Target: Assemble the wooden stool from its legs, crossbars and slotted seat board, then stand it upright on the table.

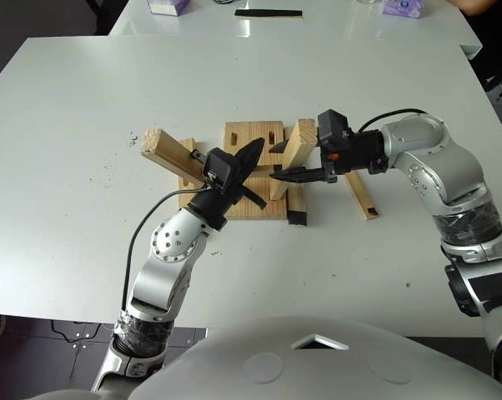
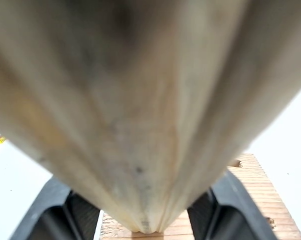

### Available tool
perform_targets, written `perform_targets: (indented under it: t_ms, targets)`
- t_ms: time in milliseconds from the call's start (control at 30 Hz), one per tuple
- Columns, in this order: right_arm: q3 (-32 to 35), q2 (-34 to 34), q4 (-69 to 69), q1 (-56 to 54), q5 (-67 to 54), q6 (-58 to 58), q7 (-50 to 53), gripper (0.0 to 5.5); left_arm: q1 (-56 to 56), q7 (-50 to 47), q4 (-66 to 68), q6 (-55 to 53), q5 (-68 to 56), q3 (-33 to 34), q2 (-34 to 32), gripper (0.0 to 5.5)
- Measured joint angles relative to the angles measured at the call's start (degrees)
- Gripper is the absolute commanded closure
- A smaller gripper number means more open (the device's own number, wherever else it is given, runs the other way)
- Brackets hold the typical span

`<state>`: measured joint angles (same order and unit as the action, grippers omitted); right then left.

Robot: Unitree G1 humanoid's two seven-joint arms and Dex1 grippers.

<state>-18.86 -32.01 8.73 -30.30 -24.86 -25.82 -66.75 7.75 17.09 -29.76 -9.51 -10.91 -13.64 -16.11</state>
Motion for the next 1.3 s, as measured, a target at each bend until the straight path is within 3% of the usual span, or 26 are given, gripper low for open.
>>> perform_targets:
  t_ms: [133, 267, 467, 600, 733, 833, 967, 1267, 1300]
  targets:
    - [-0.25, 0.33, 0.14, 0.08, 0.25, -0.03, 0.5, 3.47, -0.12, 0.66, -0.54, -0.98, -1.4, 0.85, 0.38, 5.5]
    - [0.29, 0.71, 0.54, 0.1, 0.2, -0.05, 2.49, 3.47, -3.43, -0.47, -2.63, -8.85, -9.15, 5.66, 2.37, 5.5]
    - [0.32, 0.34, 0.68, 0.93, -0.1, -0.48, 2.03, 3.47, -24.38, -12.9, -15.41, -14.08, -32.02, 21.33, 4.44, 5.5]
    - [0.63, 0.24, -0.14, 0.88, -0.09, -0.12, 1.41, 3.47, -31.53, -19.7, -15.12, -16.69, -42.71, 33.53, -2.29, 5.5]
    - [1.14, 0.06, -1.09, 1.06, -0.08, 0.6, 0.67, 3.47, -26.75, -18.25, -6.4, -19.06, -43.41, 44.93, -11.99, 5.5]
    - [1.12, 0.05, -1.64, 1.02, -0.05, 1.2, 0.42, 3.47, -16.79, -12.58, -2.67, -19.69, -38.49, 42.55, -13.42, 5.5]
    - [1.07, -0.08, -3.61, 0.28, 0.16, 2.35, -1.06, 3.47, -2.59, -6.37, -3.24, -20.66, -33.82, 30.65, -9.85, 5.5]
    - [3.39, -3.75, -5.34, 0.36, -1.36, 3.37, -5.08, 3.47, -1.43, -8.4, -6.03, -16.45, -26.5, 24.13, -3.2, 5.5]
    - [3.3, -3.65, -5.39, 0.35, -1.33, 3.37, -5.04, 3.11, -1.5, -8.4, -5.66, -16.12, -26.03, 23.87, -2.83, 5.5]
